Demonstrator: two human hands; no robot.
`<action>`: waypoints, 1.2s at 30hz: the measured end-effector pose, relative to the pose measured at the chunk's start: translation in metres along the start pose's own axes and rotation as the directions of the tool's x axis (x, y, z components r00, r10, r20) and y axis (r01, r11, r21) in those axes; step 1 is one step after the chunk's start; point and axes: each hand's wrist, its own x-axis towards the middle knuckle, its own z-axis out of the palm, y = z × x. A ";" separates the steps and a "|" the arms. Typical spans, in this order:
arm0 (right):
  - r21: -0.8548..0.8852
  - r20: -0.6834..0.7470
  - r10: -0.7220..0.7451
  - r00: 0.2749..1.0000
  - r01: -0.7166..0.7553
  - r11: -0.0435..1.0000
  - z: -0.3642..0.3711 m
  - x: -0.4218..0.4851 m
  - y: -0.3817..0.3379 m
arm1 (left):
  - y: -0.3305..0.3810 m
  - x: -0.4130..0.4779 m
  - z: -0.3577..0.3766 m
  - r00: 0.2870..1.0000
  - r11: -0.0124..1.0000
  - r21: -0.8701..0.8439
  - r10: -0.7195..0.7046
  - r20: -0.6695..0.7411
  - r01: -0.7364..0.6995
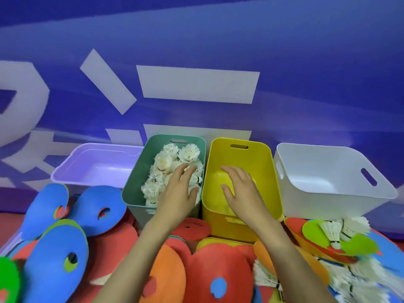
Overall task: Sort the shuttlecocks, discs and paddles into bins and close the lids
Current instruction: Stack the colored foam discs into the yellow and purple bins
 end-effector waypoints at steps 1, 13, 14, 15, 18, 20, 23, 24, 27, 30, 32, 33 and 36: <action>0.012 -0.018 -0.017 1.000 0.017 1.000 -0.007 -0.012 0.006 | 0.008 -0.012 0.006 1.000 1.000 -0.005 0.011 -0.019 -0.011; 0.122 0.126 0.071 0.989 -0.086 0.989 -0.018 -0.144 0.058 | 0.047 -0.165 0.090 0.971 0.972 0.035 -0.233 0.058 0.231; 0.106 0.171 0.117 0.978 -0.137 0.985 -0.013 -0.148 0.060 | 0.047 -0.172 0.093 0.959 0.962 0.055 -0.272 0.076 0.268; 0.068 0.229 0.167 0.959 -0.187 0.980 -0.008 -0.152 0.062 | 0.048 -0.178 0.096 0.947 0.950 0.084 -0.307 0.094 0.299; -0.093 0.389 0.275 0.879 -0.259 0.961 0.010 -0.162 0.062 | 0.053 -0.198 0.101 0.920 0.924 0.172 -0.367 0.138 0.343; -0.154 0.442 0.329 0.835 -0.290 0.944 0.020 -0.166 0.060 | 0.054 -0.210 0.103 0.904 0.900 0.246 -0.401 0.146 0.360; -0.172 0.506 0.407 0.760 -0.374 0.911 0.036 -0.167 0.061 | 0.048 -0.226 0.110 0.865 0.854 0.321 -0.476 0.160 0.411; -0.163 0.520 0.421 0.743 -0.398 0.903 0.039 -0.167 0.062 | 0.046 -0.230 0.113 0.851 0.847 0.308 -0.497 0.170 0.433; -0.088 0.490 0.396 0.777 -0.408 0.909 0.040 -0.168 0.061 | 0.044 -0.238 0.119 0.829 0.843 0.212 -0.531 0.176 0.495; -0.013 0.382 0.294 0.876 -0.314 0.949 0.027 -0.173 0.055 | 0.044 -0.242 0.121 0.831 0.841 0.097 -0.541 0.130 0.533; 0.023 0.286 0.234 0.929 -0.251 0.968 0.011 -0.176 0.051 | 0.048 -0.240 0.121 0.842 0.842 -0.018 -0.539 0.019 0.539; 0.065 0.234 0.208 0.950 -0.229 0.971 0.003 -0.176 0.051 | 0.048 -0.237 0.121 0.837 0.838 -0.075 -0.544 -0.058 0.540; 0.229 0.054 0.149 0.987 -0.158 0.961 -0.022 -0.173 0.051 | 0.054 -0.217 0.115 0.786 0.814 -0.199 -0.579 -0.215 0.545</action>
